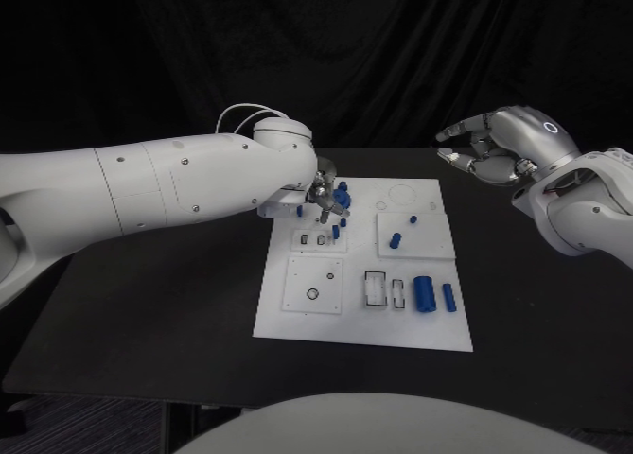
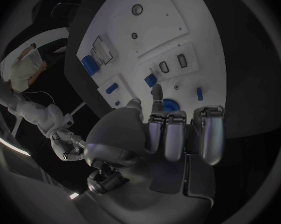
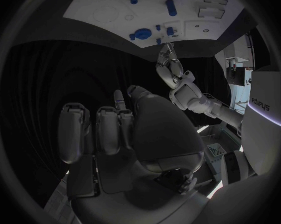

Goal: Assemble the parts on the task board

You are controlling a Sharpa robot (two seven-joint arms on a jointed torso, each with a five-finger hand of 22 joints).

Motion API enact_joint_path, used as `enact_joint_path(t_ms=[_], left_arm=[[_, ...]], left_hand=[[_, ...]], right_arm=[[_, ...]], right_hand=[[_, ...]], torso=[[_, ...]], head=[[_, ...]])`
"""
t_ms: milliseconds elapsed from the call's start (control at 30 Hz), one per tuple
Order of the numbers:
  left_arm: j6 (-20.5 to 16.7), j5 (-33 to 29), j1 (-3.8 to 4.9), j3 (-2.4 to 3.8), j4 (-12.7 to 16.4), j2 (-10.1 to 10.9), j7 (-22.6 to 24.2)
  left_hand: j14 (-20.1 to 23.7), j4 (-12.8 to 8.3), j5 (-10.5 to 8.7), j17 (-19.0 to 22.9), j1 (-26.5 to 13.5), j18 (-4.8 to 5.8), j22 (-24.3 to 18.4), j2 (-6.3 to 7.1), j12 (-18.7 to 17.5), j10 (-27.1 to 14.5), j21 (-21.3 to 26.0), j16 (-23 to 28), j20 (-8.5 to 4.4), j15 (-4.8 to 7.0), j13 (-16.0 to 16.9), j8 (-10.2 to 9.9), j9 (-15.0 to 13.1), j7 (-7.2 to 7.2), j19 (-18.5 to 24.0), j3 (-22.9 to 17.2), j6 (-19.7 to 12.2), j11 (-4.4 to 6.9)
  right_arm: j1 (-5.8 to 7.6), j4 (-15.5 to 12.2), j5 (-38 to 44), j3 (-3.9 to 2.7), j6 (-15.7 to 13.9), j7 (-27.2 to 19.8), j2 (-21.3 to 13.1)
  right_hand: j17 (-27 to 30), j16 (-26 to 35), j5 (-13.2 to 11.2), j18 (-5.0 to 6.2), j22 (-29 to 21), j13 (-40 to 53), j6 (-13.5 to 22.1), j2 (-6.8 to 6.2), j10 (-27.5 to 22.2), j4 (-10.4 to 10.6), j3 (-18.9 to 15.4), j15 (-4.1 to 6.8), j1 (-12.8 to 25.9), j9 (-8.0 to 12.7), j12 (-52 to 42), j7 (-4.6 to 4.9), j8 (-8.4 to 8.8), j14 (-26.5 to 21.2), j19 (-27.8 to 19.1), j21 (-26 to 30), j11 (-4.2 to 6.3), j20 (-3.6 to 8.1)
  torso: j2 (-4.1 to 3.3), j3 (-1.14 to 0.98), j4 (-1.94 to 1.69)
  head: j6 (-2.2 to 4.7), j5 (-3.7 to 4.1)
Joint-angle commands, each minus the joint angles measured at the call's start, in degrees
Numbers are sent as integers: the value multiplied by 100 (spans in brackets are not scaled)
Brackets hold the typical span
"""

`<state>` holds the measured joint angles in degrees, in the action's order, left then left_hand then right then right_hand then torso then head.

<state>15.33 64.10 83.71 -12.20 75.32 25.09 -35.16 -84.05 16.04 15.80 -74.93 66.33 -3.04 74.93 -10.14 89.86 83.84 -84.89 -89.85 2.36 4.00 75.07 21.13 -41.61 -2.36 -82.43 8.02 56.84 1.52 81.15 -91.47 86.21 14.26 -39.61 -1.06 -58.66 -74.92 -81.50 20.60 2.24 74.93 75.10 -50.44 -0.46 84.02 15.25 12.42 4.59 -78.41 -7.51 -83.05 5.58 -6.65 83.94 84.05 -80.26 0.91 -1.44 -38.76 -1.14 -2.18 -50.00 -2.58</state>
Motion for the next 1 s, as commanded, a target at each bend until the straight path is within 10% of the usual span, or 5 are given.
enact_joint_path(t_ms=[33,1000], left_arm=[[-138,-69,-28,5,-10,-17,51],[-250,-71,-286,5,-179,-97,144]], left_hand=[[-595,-6,34,-1507,48,49,558,10,14,616,21,-15,-14,25,1493,-36,7,1,-7,-27,47,6],[-595,-46,130,-1507,143,45,551,26,14,616,40,-15,-9,23,1493,-150,-2,5,6,-159,112,7]], right_arm=[[-20,5,11,-4,44,97,0],[-60,39,12,-4,186,152,8]], right_hand=[[-113,-34,32,-2,1215,91,-32,-8,51,7,27,-29,-51,5,33,16,18,360,256,-15,-46,-49],[-95,-25,66,4,1206,78,-35,-18,45,-3,38,-38,-61,11,40,25,27,356,245,13,-55,-54]], torso=[[-3,-1,0],[-8,-9,0]], head=[[0,3],[0,0]])
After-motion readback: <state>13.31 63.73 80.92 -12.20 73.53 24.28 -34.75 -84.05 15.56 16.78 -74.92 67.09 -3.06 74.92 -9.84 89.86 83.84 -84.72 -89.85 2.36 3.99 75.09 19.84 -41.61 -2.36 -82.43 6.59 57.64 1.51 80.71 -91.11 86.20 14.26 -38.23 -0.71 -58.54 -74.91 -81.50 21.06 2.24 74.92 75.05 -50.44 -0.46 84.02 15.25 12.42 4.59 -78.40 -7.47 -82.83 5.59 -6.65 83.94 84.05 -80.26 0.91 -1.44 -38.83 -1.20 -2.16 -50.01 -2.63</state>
